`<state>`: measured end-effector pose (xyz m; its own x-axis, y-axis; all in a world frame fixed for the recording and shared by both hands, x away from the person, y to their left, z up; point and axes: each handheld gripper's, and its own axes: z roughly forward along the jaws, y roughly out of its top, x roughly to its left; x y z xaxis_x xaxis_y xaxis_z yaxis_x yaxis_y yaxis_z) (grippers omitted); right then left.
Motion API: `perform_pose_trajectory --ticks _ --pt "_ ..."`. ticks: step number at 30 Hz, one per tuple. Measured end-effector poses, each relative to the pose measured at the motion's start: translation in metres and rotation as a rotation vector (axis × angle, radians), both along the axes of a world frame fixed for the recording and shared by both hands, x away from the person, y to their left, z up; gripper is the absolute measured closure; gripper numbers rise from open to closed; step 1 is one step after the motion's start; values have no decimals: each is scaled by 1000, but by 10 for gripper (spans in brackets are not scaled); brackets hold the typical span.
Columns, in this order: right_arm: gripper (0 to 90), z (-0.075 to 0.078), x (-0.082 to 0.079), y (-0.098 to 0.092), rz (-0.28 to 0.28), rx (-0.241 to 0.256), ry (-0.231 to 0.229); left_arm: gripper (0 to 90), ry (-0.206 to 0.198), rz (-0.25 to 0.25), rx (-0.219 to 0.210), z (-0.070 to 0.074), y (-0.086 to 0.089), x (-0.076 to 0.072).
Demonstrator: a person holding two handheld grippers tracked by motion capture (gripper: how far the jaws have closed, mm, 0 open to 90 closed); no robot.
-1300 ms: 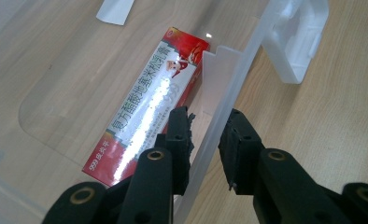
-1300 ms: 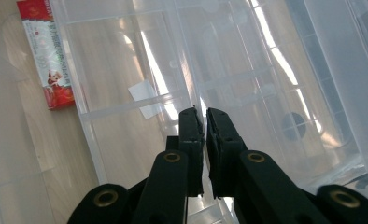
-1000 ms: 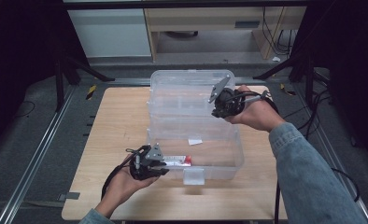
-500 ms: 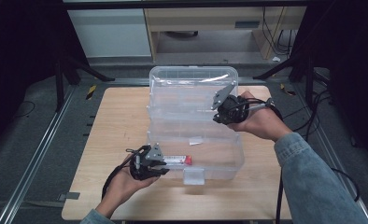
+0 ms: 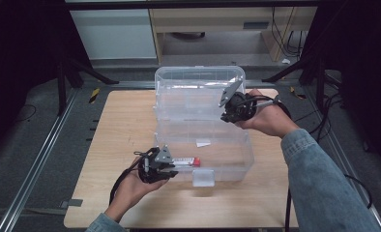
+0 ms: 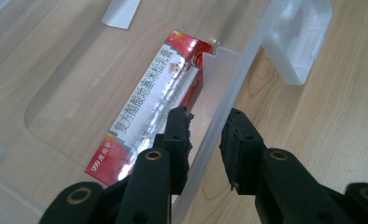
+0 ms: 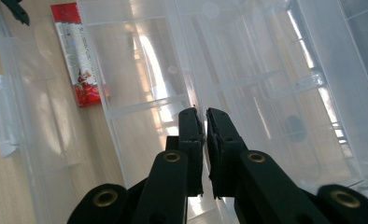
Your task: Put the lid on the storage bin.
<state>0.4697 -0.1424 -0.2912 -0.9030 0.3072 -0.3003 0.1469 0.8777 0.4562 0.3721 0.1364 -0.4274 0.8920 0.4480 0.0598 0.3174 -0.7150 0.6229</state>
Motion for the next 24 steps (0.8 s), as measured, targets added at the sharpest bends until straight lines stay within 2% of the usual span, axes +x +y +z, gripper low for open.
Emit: perform_pose_trajectory --ticks 5,14,24 --pt "861 0 -8 -2 16 2 -5 718 1 -5 3 0 1 1" --pt "870 -4 -22 -9 28 44 -1 705 1 -2 6 0 2 1" --pt "870 -10 -40 -11 40 45 -2 704 -7 -4 7 0 2 0"
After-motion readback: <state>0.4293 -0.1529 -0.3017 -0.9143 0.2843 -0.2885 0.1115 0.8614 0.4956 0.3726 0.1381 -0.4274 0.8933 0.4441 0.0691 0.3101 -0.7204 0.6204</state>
